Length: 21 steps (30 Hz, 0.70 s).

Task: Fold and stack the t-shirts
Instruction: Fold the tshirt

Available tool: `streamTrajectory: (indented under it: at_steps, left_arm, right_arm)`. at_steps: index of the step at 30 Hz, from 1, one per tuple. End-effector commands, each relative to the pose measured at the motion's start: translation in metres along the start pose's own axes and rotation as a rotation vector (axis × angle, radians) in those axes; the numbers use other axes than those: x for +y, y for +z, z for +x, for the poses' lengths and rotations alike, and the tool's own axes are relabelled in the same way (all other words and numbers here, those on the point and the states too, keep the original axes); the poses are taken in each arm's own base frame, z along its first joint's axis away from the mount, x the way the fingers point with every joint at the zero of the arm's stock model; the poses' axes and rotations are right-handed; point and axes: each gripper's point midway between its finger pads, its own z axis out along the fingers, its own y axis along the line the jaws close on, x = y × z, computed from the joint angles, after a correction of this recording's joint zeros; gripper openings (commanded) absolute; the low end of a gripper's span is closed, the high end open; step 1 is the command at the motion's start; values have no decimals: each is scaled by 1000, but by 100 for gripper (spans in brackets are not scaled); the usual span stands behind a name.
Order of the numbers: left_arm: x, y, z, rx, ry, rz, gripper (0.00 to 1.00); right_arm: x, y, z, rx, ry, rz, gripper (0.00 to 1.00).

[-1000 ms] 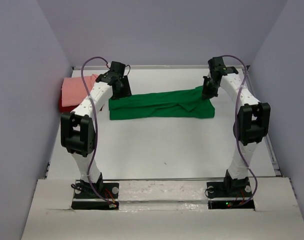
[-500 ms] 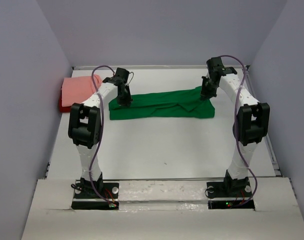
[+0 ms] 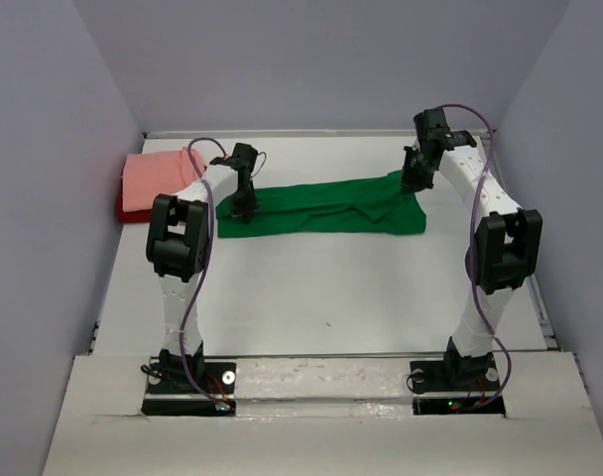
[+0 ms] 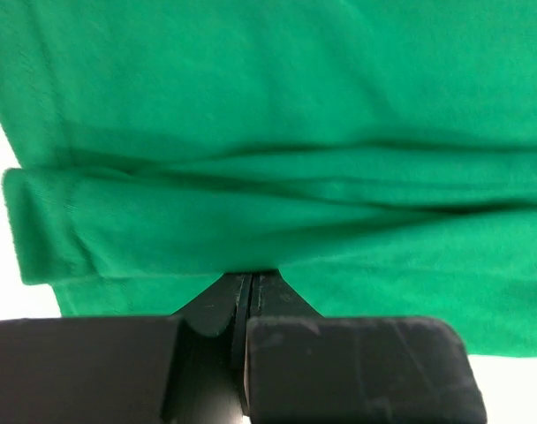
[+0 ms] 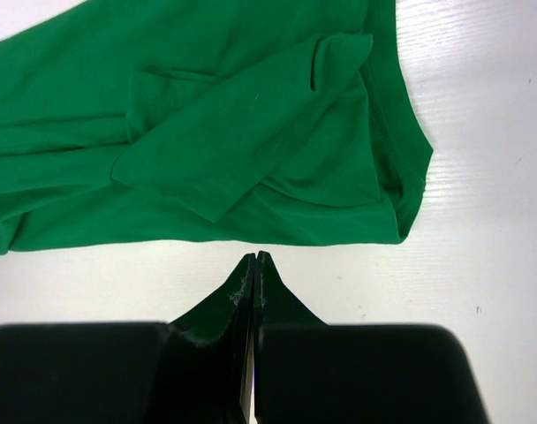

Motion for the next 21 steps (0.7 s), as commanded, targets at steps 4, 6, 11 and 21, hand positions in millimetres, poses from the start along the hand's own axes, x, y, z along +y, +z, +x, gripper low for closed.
streamTrajectory:
  at_steps: [4, 6, 11, 21]
  left_arm:
    - [6, -17, -33, -67, -14, -9, 6]
    - [6, -17, -36, -72, -13, -9, 6]
    - [7, -15, -40, -73, -16, -10, 6]
    - [17, -2, -65, -76, -35, -40, 6]
  right_arm:
    - [1, -15, -8, -55, -1, 4, 0]
    - [0, -12, -7, -51, 0, 6, 0]
    - [0, -9, -6, -45, 2, 7, 0]
    - [-1, -3, 4, -18, 2, 4, 0]
